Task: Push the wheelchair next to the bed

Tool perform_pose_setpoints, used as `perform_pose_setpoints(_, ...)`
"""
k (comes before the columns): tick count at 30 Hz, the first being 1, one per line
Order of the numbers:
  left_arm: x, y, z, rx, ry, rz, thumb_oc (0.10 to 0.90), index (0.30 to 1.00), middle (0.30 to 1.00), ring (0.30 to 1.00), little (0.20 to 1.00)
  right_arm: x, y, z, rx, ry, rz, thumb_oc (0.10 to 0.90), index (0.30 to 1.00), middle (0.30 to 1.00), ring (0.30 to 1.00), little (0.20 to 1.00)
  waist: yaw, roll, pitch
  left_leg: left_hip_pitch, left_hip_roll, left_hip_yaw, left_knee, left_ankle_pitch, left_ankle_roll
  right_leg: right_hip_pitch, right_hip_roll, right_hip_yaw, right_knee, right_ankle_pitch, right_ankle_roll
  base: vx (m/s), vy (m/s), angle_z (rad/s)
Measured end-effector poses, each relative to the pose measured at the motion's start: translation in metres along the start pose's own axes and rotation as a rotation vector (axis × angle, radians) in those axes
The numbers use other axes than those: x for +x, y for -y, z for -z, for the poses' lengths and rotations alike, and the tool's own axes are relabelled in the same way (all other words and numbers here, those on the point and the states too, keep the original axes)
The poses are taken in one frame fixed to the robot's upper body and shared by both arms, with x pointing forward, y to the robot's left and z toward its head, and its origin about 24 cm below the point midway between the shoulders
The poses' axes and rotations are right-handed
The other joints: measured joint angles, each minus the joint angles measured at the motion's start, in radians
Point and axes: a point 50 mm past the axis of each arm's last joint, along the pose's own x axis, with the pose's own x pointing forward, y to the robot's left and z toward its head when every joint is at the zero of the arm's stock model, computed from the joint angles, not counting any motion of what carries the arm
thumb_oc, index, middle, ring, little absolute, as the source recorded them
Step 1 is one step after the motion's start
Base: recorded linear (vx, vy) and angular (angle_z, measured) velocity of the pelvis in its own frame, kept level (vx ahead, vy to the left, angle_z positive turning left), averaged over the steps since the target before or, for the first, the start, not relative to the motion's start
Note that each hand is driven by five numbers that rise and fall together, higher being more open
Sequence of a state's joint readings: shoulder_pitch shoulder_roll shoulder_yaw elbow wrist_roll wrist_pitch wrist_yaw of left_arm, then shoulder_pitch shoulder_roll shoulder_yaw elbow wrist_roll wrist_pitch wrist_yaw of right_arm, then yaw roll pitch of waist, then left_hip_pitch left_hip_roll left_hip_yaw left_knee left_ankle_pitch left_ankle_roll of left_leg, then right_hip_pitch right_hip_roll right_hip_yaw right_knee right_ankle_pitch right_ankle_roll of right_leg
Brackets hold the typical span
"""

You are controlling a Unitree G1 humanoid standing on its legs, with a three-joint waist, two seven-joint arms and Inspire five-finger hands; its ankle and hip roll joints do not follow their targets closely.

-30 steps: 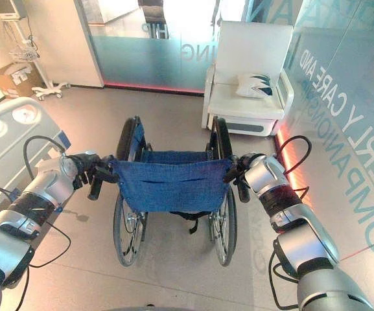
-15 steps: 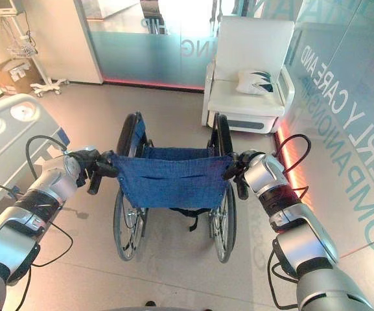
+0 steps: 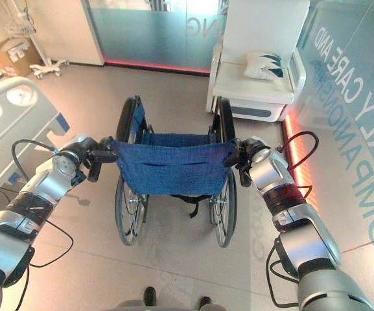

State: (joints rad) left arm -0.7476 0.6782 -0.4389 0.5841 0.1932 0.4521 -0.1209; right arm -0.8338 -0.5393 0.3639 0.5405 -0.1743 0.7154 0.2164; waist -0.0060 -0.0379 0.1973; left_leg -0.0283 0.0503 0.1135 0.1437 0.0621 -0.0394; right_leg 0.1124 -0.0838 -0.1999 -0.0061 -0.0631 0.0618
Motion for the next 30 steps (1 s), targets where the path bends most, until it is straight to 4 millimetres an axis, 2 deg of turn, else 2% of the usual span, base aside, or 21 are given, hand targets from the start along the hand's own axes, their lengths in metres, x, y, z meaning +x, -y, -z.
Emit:
perform_pose_setpoints(2, 0.0, 0.006, 0.005, 0.002, -0.008, 0.015, 0.4, 0.3, 0.3, 0.3, 0.3, 0.001, -0.001, 0.002, -0.001, 0.01, 0.014, 0.4, 0.3, 0.3, 0.3, 0.3, 0.017, -0.005, 0.007, -0.029, -0.001, -0.006, 0.069, 0.013, -0.023, -0.015, 0.001, 0.005, 0.045, -0.027, -0.01, 0.34, -0.194, 0.0)
perform_pose_setpoints(3, -0.001, 0.006, 0.006, -0.015, 0.0, 0.003, 0.4, 0.3, 0.3, 0.3, 0.3, 0.002, -0.002, 0.003, 0.005, 0.027, 0.027, 0.4, 0.3, 0.3, 0.3, 0.3, 0.031, -0.022, 0.022, -0.084, -0.008, -0.017, 0.185, 0.031, -0.052, -0.047, -0.017, 0.013, 0.127, -0.068, -0.032, 0.43, -0.082, 0.14)
perform_pose_setpoints(4, -0.001, 0.004, 0.002, -0.021, 0.02, -0.015, 0.4, 0.3, 0.3, 0.3, 0.3, 0.003, -0.001, 0.004, 0.009, 0.031, 0.045, 0.4, 0.3, 0.3, 0.3, 0.3, 0.038, -0.033, 0.054, -0.204, -0.015, -0.041, 0.388, 0.082, -0.102, -0.021, -0.025, 0.032, 0.14, -0.08, -0.04, 0.35, 0.024, 0.16)
perform_pose_setpoints(5, -0.001, 0.007, 0.003, -0.012, 0.026, -0.014, 0.4, 0.3, 0.3, 0.3, 0.3, 0.004, -0.004, 0.005, 0.007, 0.025, 0.051, 0.4, 0.3, 0.3, 0.3, 0.3, 0.043, -0.033, 0.056, -0.247, -0.016, -0.042, 0.435, 0.076, -0.114, -0.013, -0.024, 0.039, 0.134, -0.083, -0.039, 0.48, 0.066, 0.02)
perform_pose_setpoints(6, -0.003, 0.013, 0.008, -0.01, 0.023, 0.0, 0.4, 0.3, 0.3, 0.3, 0.3, 0.004, -0.005, 0.006, 0.0, 0.024, 0.055, 0.4, 0.3, 0.3, 0.3, 0.3, 0.061, -0.021, 0.057, -0.281, -0.008, -0.022, 0.402, 0.072, -0.11, -0.004, -0.014, 0.049, 0.128, -0.083, -0.041, 0.44, 0.106, -0.27)
perform_pose_setpoints(8, -0.004, 0.022, 0.01, -0.016, 0.026, 0.035, 0.4, 0.3, 0.3, 0.3, 0.3, 0.003, 0.001, 0.008, -0.02, 0.029, 0.073, 0.4, 0.3, 0.3, 0.3, 0.3, 0.081, 0.035, 0.061, -0.303, 0.004, -0.004, 0.301, 0.074, -0.113, 0.023, 0.011, 0.05, 0.112, -0.079, -0.052, 0.45, 0.147, -0.39)
perform_pose_setpoints(10, -0.004, 0.031, 0.009, -0.022, 0.028, 0.081, 0.4, 0.3, 0.3, 0.3, 0.3, 0.003, 0.009, 0.012, -0.066, 0.022, 0.082, 0.4, 0.3, 0.3, 0.3, 0.3, 0.122, 0.095, 0.057, -0.315, -0.001, 0.006, 0.159, 0.074, -0.113, 0.037, 0.032, 0.053, 0.111, -0.083, -0.05, 0.48, 0.213, -0.52)
perform_pose_setpoints(11, -0.005, 0.031, 0.009, -0.021, 0.031, 0.088, 0.4, 0.3, 0.3, 0.3, 0.3, 0.002, 0.012, 0.013, -0.072, 0.023, 0.081, 0.4, 0.3, 0.3, 0.3, 0.3, 0.134, 0.105, 0.055, -0.314, 0.0, 0.005, 0.137, 0.074, -0.112, 0.038, 0.039, 0.05, 0.11, -0.08, -0.054, 0.37, 0.169, -0.52)
perform_pose_setpoints(13, -0.005, 0.029, 0.008, -0.017, 0.038, 0.088, 0.4, 0.3, 0.3, 0.3, 0.3, 0.005, 0.011, 0.015, -0.071, 0.024, 0.071, 0.4, 0.3, 0.3, 0.3, 0.3, 0.161, 0.104, 0.053, -0.309, -0.009, 0.014, 0.147, 0.066, -0.089, 0.064, 0.037, 0.027, 0.098, -0.083, -0.052, 0.45, 0.16, -0.34)
perform_pose_setpoints(15, -0.006, 0.024, 0.009, -0.011, 0.038, 0.084, 0.4, 0.3, 0.3, 0.3, 0.3, 0.008, 0.006, 0.016, -0.064, 0.018, 0.054, 0.4, 0.3, 0.3, 0.3, 0.3, 0.166, 0.09, 0.043, -0.279, -0.022, 0.033, 0.189, 0.038, -0.047, 0.095, 0.032, -0.012, 0.1, -0.106, -0.026, 0.52, 0.176, -0.1)
perform_pose_setpoints(16, -0.008, 0.019, 0.013, 0.003, 0.036, 0.078, 0.4, 0.3, 0.3, 0.3, 0.3, 0.009, -0.001, 0.017, -0.057, 0.014, 0.034, 0.4, 0.3, 0.3, 0.3, 0.3, 0.168, 0.069, 0.031, -0.241, -0.029, 0.035, 0.188, 0.003, 0.005, 0.101, 0.026, -0.02, 0.114, -0.13, -0.019, 0.51, 0.201, -0.05)
perform_pose_setpoints(17, -0.01, 0.016, 0.016, 0.016, 0.034, 0.075, 0.4, 0.3, 0.3, 0.3, 0.3, 0.01, -0.006, 0.019, -0.048, 0.014, 0.02, 0.4, 0.3, 0.3, 0.3, 0.3, 0.166, 0.054, 0.015, -0.198, -0.05, 0.038, 0.162, -0.012, 0.027, 0.103, 0.018, -0.024, 0.13, -0.154, -0.003, 0.51, 0.193, -0.1)
perform_pose_setpoints(18, -0.011, 0.017, 0.019, 0.018, 0.028, 0.081, 0.4, 0.3, 0.3, 0.3, 0.3, 0.011, -0.013, 0.022, -0.04, 0.005, 0.004, 0.4, 0.3, 0.3, 0.3, 0.3, 0.163, 0.038, 0.002, -0.144, -0.063, 0.037, 0.133, -0.046, 0.074, 0.116, -0.003, -0.033, 0.156, -0.182, 0.013, 0.47, 0.147, -0.1)
perform_pose_setpoints(19, -0.013, 0.022, 0.025, 0.031, 0.015, 0.093, 0.4, 0.3, 0.3, 0.3, 0.3, 0.012, -0.021, 0.028, -0.036, -0.007, -0.015, 0.4, 0.3, 0.3, 0.3, 0.3, 0.159, 0.037, -0.036, -0.094, -0.085, 0.031, 0.068, -0.04, 0.145, 0.115, -0.007, -0.029, 0.196, -0.208, 0.051, 0.42, 0.086, -0.09)
perform_pose_setpoints(20, -0.013, 0.021, 0.023, 0.041, 0.022, 0.087, 0.4, 0.3, 0.3, 0.3, 0.3, 0.012, -0.025, 0.031, -0.031, -0.013, -0.02, 0.4, 0.3, 0.3, 0.3, 0.3, 0.155, 0.017, -0.047, -0.075, -0.11, 0.024, 0.054, -0.052, 0.152, 0.102, -0.033, -0.029, 0.252, -0.231, 0.066, 0.49, 0.05, -0.02)
perform_pose_setpoints(23, -0.012, 0.015, 0.014, 0.073, 0.045, 0.062, 0.4, 0.3, 0.3, 0.3, 0.3, 0.012, -0.022, 0.032, -0.008, -0.011, -0.003, 0.4, 0.3, 0.3, 0.3, 0.3, 0.133, 0.009, -0.053, -0.052, -0.117, -0.016, 0.019, -0.035, 0.161, -0.015, -0.055, -0.028, 0.478, -0.21, 0.052, 0.34, -0.1, 0.17)
perform_pose_setpoints(24, -0.012, 0.011, 0.008, 0.08, 0.058, 0.05, 0.4, 0.3, 0.3, 0.3, 0.3, 0.012, -0.021, 0.033, 0.0, -0.012, 0.001, 0.4, 0.3, 0.3, 0.3, 0.3, 0.133, 0.005, -0.053, -0.041, -0.122, -0.041, 0.002, -0.04, 0.155, -0.036, -0.056, -0.026, 0.499, -0.213, 0.047, 0.43, -0.219, -0.02)
perform_pose_setpoints(25, -0.012, 0.012, 0.007, 0.098, 0.061, 0.047, 0.4, 0.3, 0.3, 0.3, 0.3, 0.012, -0.02, 0.032, 0.001, -0.005, 0.003, 0.4, 0.3, 0.3, 0.3, 0.3, 0.135, 0.019, -0.053, -0.016, -0.124, -0.108, -0.037, -0.031, 0.153, -0.067, -0.046, -0.027, 0.494, -0.227, 0.027, 0.38, -0.221, -0.32)
perform_pose_setpoints(27, -0.011, 0.01, 0.008, 0.115, 0.048, 0.047, 0.4, 0.3, 0.3, 0.3, 0.3, 0.011, -0.019, 0.026, -0.001, 0.019, 0.01, 0.4, 0.3, 0.3, 0.3, 0.3, 0.136, 0.051, -0.047, 0.013, -0.114, -0.158, -0.067, -0.023, 0.159, -0.102, -0.021, -0.035, 0.413, -0.221, 0.033, 0.48, -0.294, -0.35)
perform_pose_setpoints(29, -0.008, 0.005, 0.006, 0.113, 0.035, 0.043, 0.4, 0.3, 0.3, 0.3, 0.3, 0.01, -0.01, 0.014, -0.017, 0.048, 0.038, 0.4, 0.3, 0.3, 0.3, 0.3, 0.118, 0.099, -0.034, 0.023, -0.105, -0.214, -0.082, -0.028, 0.149, -0.191, -0.005, -0.015, 0.241, -0.142, 0.044, 0.6, -0.334, 0.02)
perform_pose_setpoints(30, -0.006, 0.003, 0.004, 0.115, 0.035, 0.042, 0.4, 0.3, 0.3, 0.3, 0.3, 0.009, -0.007, 0.011, -0.018, 0.054, 0.046, 0.4, 0.3, 0.3, 0.3, 0.3, 0.106, 0.104, -0.029, 0.02, -0.107, -0.232, -0.081, -0.031, 0.144, -0.211, -0.004, 0.009, 0.175, -0.108, 0.06, 0.49, -0.296, 0.76)
